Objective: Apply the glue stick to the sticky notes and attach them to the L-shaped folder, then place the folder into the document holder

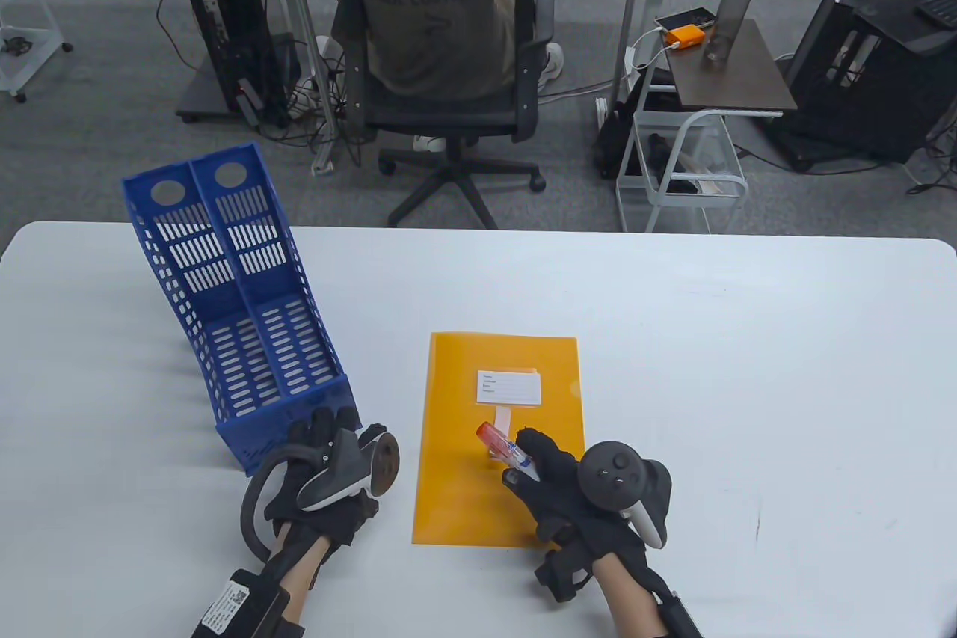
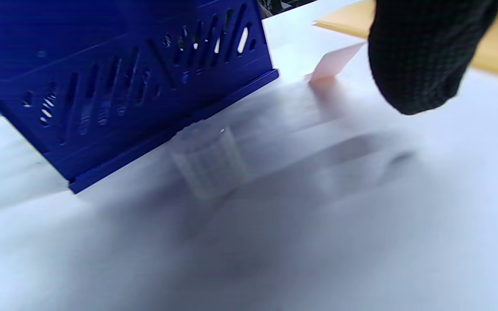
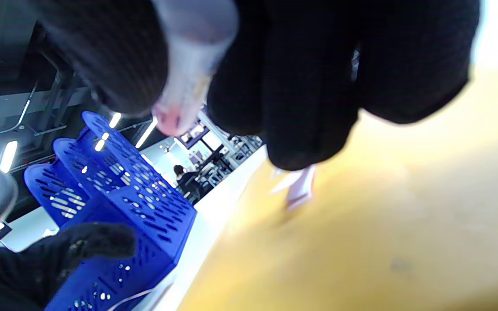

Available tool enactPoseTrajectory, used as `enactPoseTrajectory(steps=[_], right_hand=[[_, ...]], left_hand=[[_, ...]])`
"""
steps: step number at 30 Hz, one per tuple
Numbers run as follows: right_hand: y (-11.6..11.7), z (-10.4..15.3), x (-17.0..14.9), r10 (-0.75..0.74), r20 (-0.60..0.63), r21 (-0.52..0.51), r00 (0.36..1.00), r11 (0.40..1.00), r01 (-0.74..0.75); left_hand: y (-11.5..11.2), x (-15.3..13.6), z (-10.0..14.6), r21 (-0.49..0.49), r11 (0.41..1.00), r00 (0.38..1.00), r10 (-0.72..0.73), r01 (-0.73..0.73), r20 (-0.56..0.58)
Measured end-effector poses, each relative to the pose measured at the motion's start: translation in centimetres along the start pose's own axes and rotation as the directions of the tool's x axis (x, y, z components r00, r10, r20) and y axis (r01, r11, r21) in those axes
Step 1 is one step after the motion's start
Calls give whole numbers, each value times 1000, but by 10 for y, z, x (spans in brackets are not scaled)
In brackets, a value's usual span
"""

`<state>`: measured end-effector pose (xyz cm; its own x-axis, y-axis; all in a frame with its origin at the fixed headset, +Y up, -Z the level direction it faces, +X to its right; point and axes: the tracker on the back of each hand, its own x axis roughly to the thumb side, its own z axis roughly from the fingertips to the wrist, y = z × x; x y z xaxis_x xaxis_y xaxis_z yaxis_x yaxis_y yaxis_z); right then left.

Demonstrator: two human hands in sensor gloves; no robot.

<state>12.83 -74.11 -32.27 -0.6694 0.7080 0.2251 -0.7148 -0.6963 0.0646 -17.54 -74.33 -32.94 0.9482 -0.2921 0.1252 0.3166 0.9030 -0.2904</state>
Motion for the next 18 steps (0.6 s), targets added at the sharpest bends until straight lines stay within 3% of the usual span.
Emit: enactPoseTrajectory(steps=[8,18], right_hand=[[1,0,0,-47,-3,-7,999,999,47],[2,0,1,-41,-2,-1,999,999,41]], left_hand=[[-6,0,-6,67,998,1000,10,-9,-24],[1,-12,-9,199,967,980,178,-158,-84]])
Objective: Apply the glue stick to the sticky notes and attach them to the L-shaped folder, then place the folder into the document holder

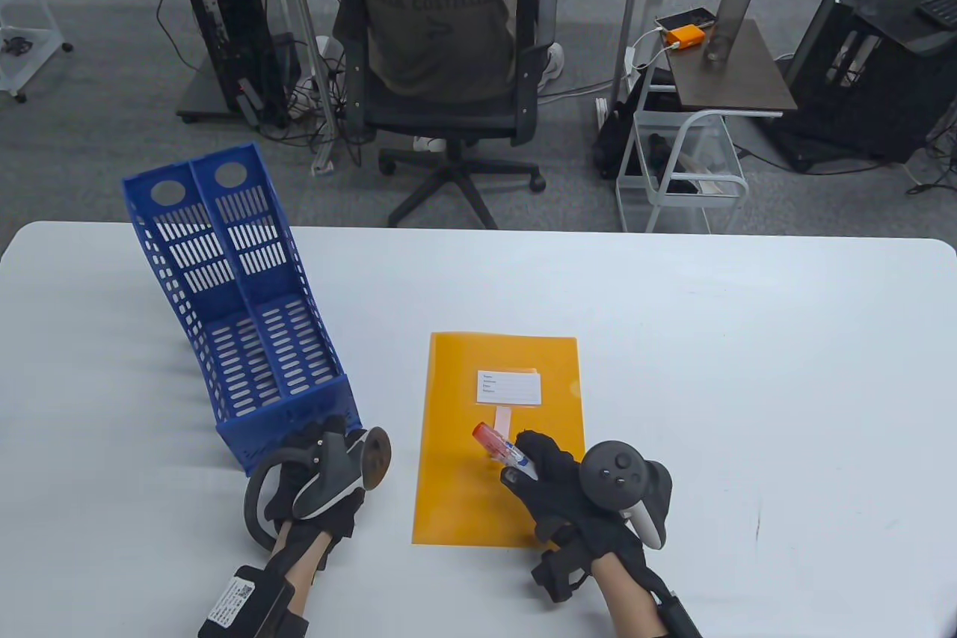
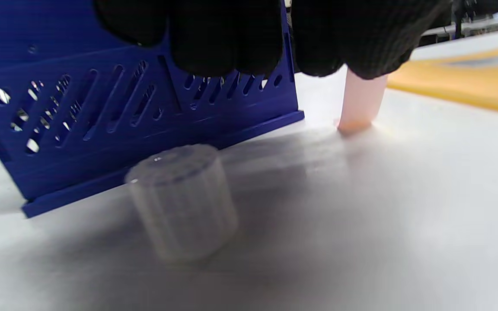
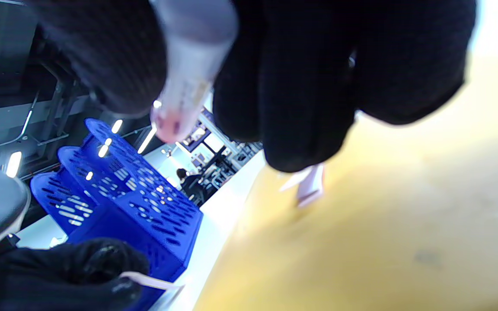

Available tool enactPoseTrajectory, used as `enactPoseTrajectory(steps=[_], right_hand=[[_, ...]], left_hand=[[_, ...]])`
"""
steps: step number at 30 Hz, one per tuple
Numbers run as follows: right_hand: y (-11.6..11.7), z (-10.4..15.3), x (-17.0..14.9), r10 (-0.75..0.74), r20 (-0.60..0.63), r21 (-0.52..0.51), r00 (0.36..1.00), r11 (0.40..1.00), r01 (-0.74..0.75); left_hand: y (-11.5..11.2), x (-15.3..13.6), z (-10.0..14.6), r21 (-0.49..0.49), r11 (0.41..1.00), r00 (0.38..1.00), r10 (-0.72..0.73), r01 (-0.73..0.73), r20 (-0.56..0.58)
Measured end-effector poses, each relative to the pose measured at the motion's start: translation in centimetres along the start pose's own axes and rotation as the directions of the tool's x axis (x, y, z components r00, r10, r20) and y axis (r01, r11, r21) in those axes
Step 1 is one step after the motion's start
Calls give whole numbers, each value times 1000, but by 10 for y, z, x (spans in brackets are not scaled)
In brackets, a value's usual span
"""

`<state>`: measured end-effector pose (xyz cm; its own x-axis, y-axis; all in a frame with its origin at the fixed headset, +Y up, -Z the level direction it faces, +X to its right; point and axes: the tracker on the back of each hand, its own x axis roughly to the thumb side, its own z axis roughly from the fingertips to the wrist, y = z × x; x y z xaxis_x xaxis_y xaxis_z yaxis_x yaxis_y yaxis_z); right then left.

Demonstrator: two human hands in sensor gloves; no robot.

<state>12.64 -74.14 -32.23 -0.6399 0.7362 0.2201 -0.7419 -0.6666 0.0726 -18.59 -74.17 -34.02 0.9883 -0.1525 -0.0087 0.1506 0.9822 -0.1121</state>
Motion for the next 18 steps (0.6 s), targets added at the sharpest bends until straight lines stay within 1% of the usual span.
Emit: enactPoseTrajectory(steps=[1,4,9,12,18], right_hand=[[0,0,1,6,5,4,1000,1000,-6],[0,0,2,19,16,5,1000,1000,-19],[-2,-1,2,27,14,37,1000,999,-27],[-5,-1,2,26,11,32,1000,999,-27],[-13,0,-1,5,0,-13,1000,1000,-5]], left_hand=[[1,-1,-1,12,1000,1000,24,-24,-3],[2,-1,-3,32,999,999,35,-35,-10],[2,0,-4,28,998,998,53,-53,-19],[3,-1,-3,35,996,997,79,-78,-15],[5,-1,0,63,993,994,105,-104,-7]])
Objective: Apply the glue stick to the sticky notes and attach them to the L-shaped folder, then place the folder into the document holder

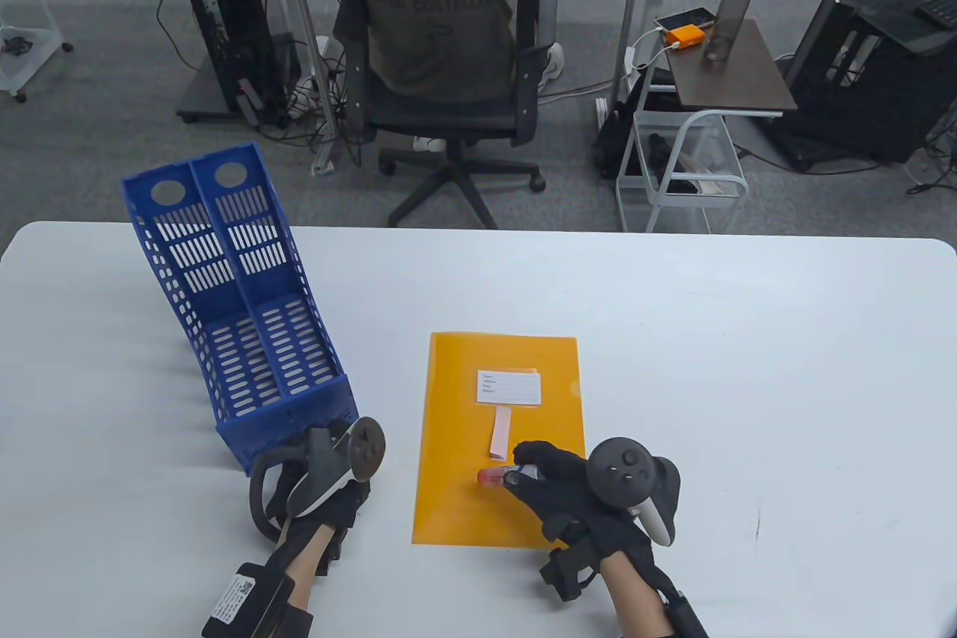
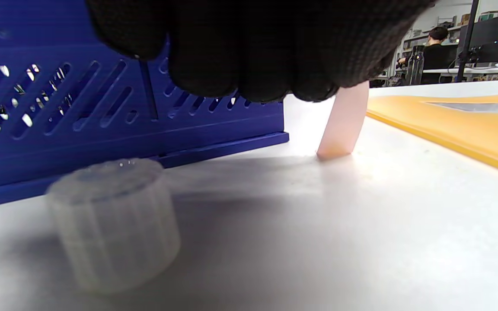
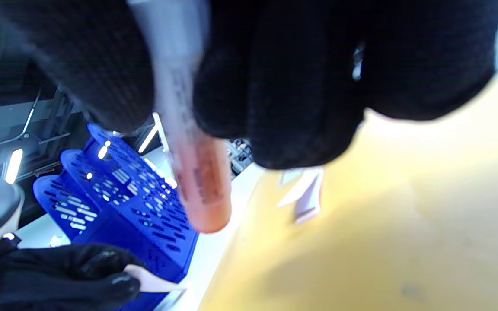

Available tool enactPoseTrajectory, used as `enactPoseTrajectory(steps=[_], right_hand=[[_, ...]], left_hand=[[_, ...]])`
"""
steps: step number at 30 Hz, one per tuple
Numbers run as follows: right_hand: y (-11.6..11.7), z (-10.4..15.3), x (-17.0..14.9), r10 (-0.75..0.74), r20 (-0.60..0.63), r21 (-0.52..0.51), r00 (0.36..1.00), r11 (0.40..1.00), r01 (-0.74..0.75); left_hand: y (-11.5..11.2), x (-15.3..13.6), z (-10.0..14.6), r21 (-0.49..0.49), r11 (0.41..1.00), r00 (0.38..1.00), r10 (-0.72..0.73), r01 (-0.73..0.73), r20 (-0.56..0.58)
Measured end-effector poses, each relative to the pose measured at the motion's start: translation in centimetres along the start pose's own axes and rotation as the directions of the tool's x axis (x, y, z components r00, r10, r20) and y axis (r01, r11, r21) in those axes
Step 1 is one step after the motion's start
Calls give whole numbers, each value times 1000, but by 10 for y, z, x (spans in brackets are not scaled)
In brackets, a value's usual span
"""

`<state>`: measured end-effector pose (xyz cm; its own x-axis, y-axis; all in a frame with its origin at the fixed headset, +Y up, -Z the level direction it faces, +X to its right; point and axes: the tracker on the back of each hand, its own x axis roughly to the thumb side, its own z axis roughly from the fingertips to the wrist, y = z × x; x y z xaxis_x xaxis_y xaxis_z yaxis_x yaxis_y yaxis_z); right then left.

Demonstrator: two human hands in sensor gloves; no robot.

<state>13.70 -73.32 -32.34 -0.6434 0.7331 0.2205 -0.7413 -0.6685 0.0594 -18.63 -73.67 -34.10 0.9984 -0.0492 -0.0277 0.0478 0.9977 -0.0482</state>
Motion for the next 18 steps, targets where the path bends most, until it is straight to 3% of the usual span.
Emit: enactPoseTrajectory(steps=[6,11,15,18], right_hand=[[-6,0,-3,-13,-13,-43,1000,999,12],[-10,0,-10,0,-62,-92,998,996,-6],[-14,1,-17,3,-108,-132,994,991,-17],[-18,3,-20,2,-111,-196,994,980,-24]], left_hand=[[23,0,7,37,994,994,104,-106,33],[32,27,20,-49,950,942,312,-308,123],[24,69,29,-162,894,867,446,-418,223],[7,98,32,-352,815,787,558,-461,262]])
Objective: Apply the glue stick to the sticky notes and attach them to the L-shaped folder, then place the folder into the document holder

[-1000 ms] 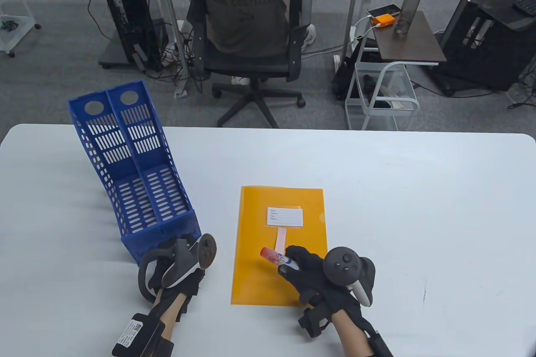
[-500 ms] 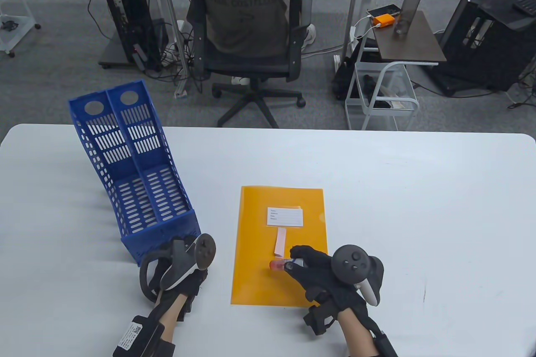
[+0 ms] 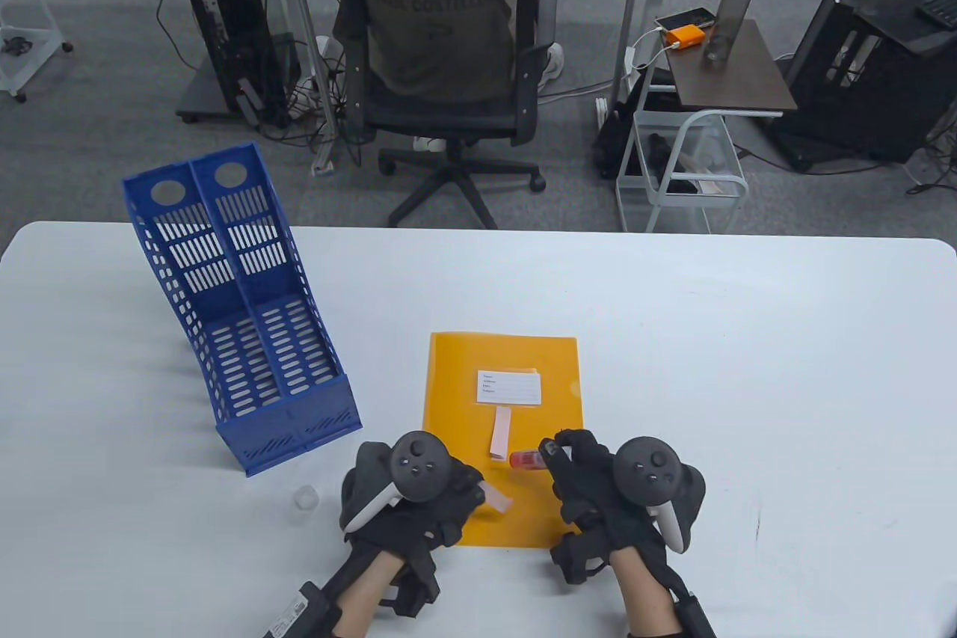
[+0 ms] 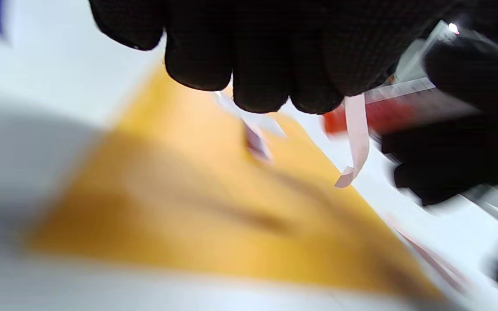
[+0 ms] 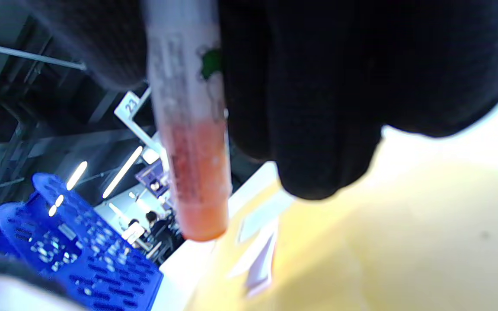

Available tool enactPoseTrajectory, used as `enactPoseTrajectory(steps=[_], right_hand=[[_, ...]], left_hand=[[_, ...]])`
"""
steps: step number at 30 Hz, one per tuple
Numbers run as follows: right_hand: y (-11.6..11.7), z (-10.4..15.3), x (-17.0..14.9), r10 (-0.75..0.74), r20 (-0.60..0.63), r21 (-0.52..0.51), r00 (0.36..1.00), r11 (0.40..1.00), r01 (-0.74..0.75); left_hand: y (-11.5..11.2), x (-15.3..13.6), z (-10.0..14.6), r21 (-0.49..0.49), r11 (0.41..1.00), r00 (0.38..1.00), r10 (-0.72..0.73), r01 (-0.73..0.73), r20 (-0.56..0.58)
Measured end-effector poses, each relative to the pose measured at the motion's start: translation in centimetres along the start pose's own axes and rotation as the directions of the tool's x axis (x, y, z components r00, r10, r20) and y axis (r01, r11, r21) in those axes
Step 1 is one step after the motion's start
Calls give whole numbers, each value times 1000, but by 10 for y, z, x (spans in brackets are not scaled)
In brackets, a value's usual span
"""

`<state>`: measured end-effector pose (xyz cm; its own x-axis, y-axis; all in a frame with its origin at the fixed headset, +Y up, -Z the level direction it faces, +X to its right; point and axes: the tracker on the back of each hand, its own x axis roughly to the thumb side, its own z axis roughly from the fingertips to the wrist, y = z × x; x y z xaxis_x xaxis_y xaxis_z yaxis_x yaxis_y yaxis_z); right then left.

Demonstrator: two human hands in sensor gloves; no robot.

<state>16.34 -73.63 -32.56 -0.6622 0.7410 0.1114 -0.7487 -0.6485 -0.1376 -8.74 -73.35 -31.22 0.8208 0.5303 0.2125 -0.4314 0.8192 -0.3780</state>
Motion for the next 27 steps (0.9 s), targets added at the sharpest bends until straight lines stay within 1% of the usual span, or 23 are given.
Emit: enactPoseTrajectory(steps=[1,3,4,5,7,9,10,12,16,22,27], right_hand=[[-1,1,0,5,-1,-22,1000,1000,-6],[-3,2,2,33,11,-54,999,998,-32],[-5,3,4,74,2,-79,997,994,-74],[-5,4,6,100,5,-80,995,992,-100],[-5,6,14,156,36,-92,987,984,-152],[0,8,22,187,80,-82,979,980,-180],[3,9,26,196,100,-69,976,979,-190],[17,14,38,266,175,-35,948,964,-264],[33,22,54,399,260,-59,879,915,-398],[47,25,57,452,277,-36,848,887,-461],[51,25,59,493,267,-22,828,862,-506]], left_hand=[[-8,3,-3,-36,999,1000,12,-12,5],[-18,3,-8,-56,998,1000,7,-8,-11],[-20,0,-9,-44,999,997,-15,12,-70],[-21,-2,-9,-26,999,994,-29,26,-106],[-23,-8,-8,33,994,972,-92,101,-215],[-25,-11,-8,48,985,956,-150,167,-252],[-26,-12,-8,51,982,953,-161,180,-255],[-28,-12,-9,56,982,956,-162,181,-247],[-30,-14,-10,50,982,956,-165,182,-242],[-29,-18,-10,39,987,962,-146,159,-232],[-28,-18,-11,28,986,963,-154,164,-221]])
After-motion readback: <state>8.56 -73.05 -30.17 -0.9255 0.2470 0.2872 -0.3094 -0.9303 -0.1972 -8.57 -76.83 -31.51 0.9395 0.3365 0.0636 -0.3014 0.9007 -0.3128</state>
